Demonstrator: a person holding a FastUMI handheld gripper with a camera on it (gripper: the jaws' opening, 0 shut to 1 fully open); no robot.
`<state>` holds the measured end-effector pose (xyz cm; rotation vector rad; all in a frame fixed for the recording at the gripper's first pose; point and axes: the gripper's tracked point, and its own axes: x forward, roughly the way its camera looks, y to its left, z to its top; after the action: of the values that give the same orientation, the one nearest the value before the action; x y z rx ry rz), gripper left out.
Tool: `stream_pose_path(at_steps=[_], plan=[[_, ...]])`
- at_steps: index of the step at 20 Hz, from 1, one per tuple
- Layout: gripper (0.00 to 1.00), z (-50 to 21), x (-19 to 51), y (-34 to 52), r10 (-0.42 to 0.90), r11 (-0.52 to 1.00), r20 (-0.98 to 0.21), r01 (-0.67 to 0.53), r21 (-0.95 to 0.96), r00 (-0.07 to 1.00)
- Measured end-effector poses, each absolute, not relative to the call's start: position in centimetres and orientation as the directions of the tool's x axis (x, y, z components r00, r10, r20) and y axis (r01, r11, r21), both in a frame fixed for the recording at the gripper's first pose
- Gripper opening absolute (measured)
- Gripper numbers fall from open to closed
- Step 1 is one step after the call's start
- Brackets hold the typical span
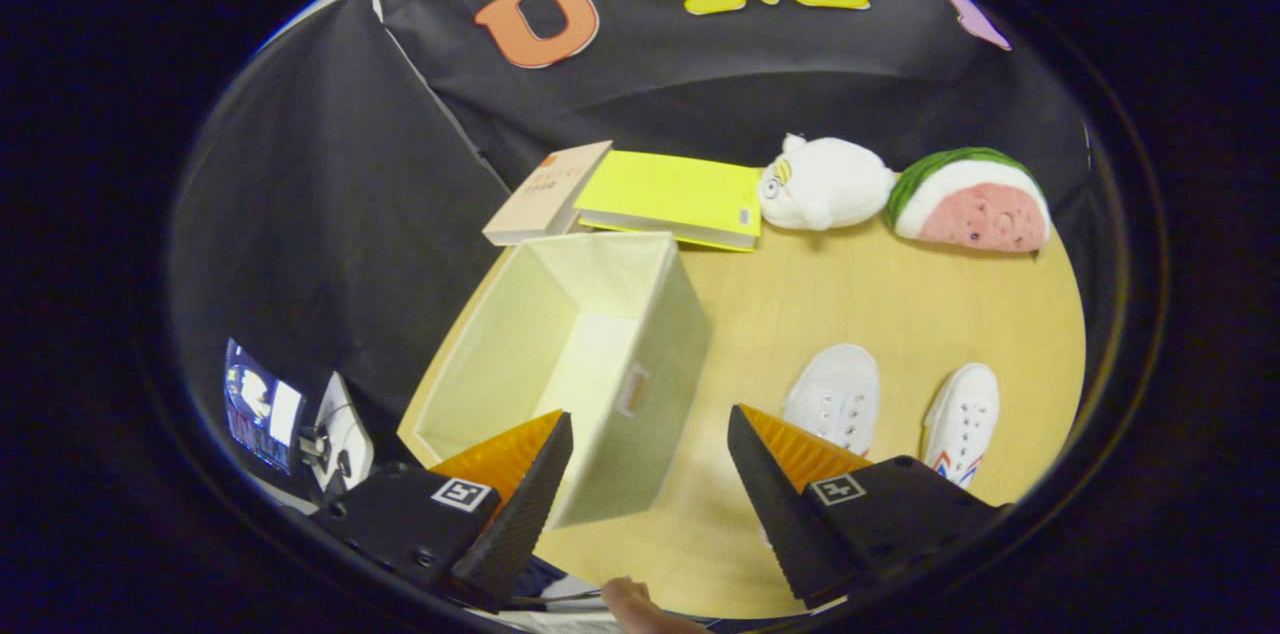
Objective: Open the storage box then place both shoes into the box .Put the left shoe in first, then the right shoe, with the right side of both shoes facing outward in a uniform manner.
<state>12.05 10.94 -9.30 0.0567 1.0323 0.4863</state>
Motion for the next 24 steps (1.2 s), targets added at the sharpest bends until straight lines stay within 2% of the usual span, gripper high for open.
stream_pose_path(at_steps=[6, 12, 14, 16, 19, 22, 24], plan=[[1.00, -16.2, 12.8, 1.7, 0.243, 0.955, -0.895, -0.252, 0.154, 0.375], [0.99, -21.5, 13.1, -1.3, 0.194, 0.961, -0.945, -0.246, 0.128, 0.265], [0.96, -22.7, 12.8, -1.6, 0.188, 0.963, -0.960, -0.232, 0.139, 0.207], [0.87, -23.7, 13.8, -1.9, 0.156, 0.970, -0.966, -0.217, 0.110, 0.208], [0.58, -24.1, 13.9, -0.2, 0.198, 0.952, -0.964, -0.267, 0.146, 0.179], [0.19, -24.5, 13.9, 0.8, 0.270, 0.935, -0.946, -0.284, 0.213, 0.181], [0.10, -24.5, 14.0, 1.6, 0.345, 0.923, -0.923, -0.243, 0.300, 0.172]])
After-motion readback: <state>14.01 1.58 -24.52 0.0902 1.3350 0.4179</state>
